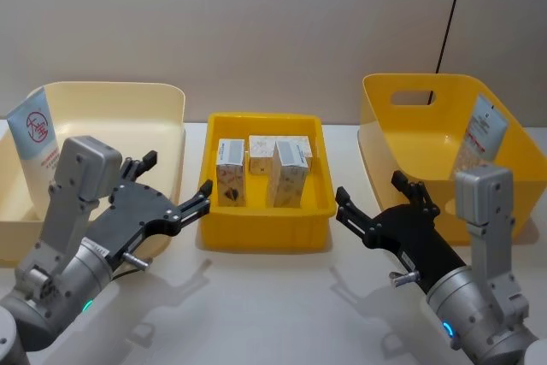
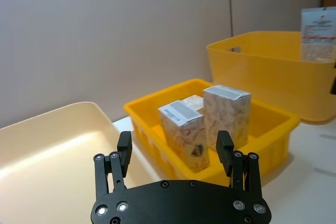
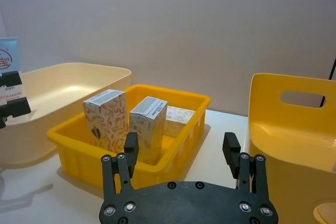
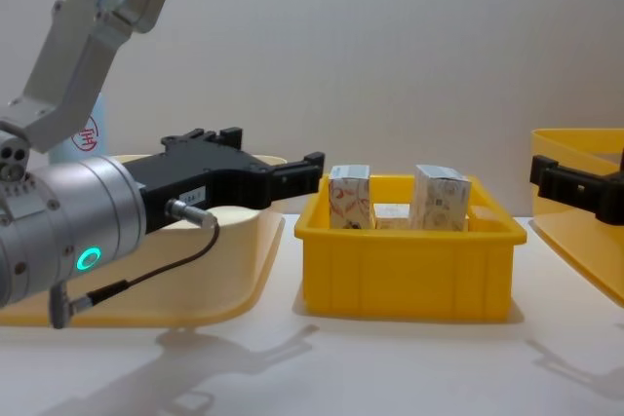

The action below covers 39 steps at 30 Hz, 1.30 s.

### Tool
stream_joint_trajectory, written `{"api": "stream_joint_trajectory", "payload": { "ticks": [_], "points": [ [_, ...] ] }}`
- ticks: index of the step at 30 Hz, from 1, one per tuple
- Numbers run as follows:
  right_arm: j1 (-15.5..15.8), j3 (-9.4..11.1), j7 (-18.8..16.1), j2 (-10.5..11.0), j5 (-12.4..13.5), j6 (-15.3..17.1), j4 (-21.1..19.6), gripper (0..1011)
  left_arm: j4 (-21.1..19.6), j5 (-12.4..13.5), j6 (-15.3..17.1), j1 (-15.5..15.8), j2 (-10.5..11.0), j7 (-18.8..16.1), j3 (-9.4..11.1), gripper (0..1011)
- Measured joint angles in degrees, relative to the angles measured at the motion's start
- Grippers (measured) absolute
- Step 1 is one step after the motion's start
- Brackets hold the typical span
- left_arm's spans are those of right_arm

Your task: Bimanual collaborative sorting of washing and personal care products

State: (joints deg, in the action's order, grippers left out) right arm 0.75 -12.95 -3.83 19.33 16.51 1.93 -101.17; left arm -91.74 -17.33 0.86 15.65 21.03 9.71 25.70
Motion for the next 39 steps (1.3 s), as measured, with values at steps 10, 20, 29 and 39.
{"api": "stream_joint_trajectory", "payload": {
  "ticks": [10,20,29,39],
  "points": [
    [0.1,0.0,0.0,0.0,0.0,0.0,-0.1,1001,-1.2,4.4,-0.1,-1.6,0.7,-6.9,0.3,1002],
    [-0.4,0.1,-0.7,0.0,0.1,0.1,0.0,1001,-1.5,5.8,-0.1,-2.1,0.9,-9.1,0.4,1002],
    [-2.1,0.1,-2.1,-0.5,0.8,1.1,0.9,1001,-1.5,5.9,-0.1,-2.1,0.9,-9.1,0.4,1002],
    [-5.5,-0.1,-3.1,-1.8,1.8,4.1,3.1,1001,-1.5,5.9,-0.1,-2.1,0.9,-9.1,0.3,1002]
  ]
}}
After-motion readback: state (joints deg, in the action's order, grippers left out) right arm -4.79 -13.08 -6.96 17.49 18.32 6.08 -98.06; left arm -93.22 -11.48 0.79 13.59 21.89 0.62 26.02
